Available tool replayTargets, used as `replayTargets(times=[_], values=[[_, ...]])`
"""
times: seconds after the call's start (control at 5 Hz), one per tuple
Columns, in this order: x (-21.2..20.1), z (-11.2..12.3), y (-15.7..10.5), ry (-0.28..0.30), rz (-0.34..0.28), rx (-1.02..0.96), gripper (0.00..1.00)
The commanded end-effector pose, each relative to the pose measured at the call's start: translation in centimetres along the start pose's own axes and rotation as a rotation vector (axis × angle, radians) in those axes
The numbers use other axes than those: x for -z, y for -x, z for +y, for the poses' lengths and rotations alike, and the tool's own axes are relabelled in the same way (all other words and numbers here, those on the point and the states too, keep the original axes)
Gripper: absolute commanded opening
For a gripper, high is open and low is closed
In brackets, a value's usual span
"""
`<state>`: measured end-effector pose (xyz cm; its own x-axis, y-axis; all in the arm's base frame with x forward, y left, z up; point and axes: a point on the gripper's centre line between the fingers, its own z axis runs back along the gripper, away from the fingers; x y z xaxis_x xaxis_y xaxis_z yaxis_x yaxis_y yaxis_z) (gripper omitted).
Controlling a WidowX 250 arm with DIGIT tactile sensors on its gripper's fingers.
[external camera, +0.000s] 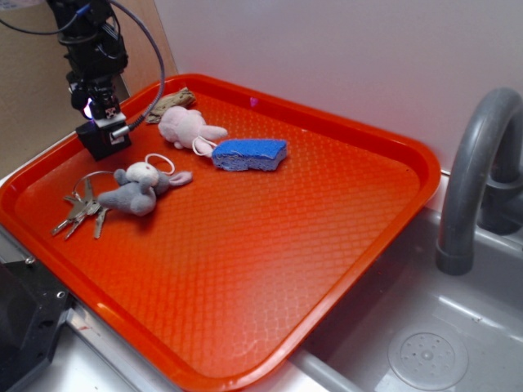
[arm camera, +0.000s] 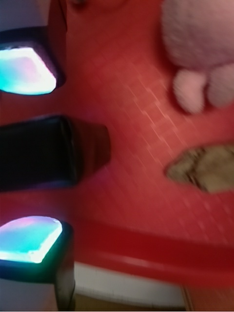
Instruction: Grab the black box.
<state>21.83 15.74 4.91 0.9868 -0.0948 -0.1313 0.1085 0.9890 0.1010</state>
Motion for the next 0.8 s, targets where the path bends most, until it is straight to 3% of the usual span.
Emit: replayTargets(times=[0.0,0.2,0.4,0.6], values=[[-2.1,0.6,1.8,-0.027,0.002,0.0,0.0],[-2.5,-0.2,1.6,-0.04,-0.042,-0.013,0.0],[-3.1,-1.6,0.9,-0.007,-0.086,-0.031,0.0],[-8.8,-5.8,-0.3,0.026,-0.164,-0.053,0.0]])
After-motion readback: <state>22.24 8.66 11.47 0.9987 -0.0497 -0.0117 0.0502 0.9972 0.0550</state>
